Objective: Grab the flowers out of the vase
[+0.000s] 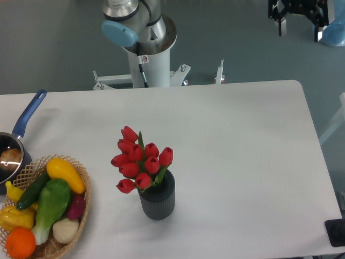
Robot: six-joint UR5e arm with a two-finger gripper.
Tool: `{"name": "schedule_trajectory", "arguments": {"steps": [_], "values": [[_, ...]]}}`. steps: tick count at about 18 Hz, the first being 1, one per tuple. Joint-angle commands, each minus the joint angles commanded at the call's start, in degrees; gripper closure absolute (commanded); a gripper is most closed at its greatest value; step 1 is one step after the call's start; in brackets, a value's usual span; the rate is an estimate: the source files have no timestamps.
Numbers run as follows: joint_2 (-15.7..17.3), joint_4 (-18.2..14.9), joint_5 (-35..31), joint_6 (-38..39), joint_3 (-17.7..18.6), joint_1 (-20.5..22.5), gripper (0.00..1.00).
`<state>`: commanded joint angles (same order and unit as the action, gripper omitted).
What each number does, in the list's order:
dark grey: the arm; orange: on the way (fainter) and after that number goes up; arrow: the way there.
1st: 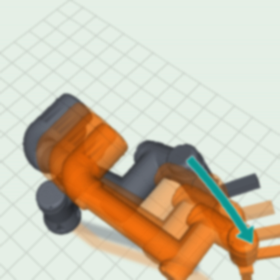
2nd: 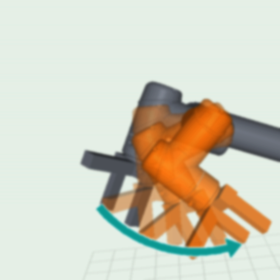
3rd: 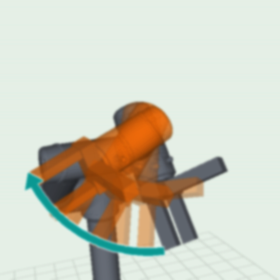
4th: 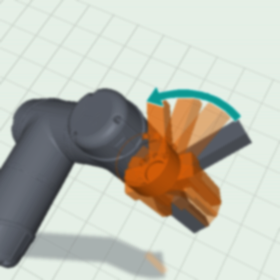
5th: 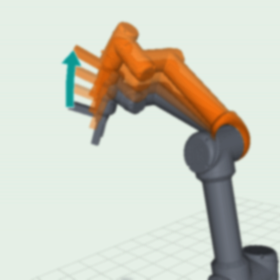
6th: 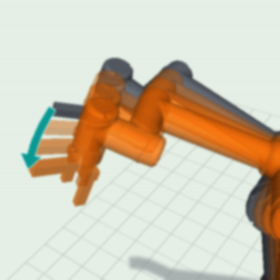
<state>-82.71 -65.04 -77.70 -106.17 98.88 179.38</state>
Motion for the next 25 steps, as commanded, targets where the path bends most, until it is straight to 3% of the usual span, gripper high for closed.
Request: {"name": "schedule_trajectory", "arguments": {"steps": [9, 13, 18, 25], "values": [[-0.4, 1.7, 1.2, 0.3, 0.6, -1.8, 0.00], [0.2, 1.8, 1.7, 2.0, 2.7, -1.1, 0.00], [0.2, 2.0, 9.1, 6.1, 4.7, -1.0, 0.00], [0.3, 1.3, 9.8, 10.4, 5.2, -1.8, 0.00]]}}
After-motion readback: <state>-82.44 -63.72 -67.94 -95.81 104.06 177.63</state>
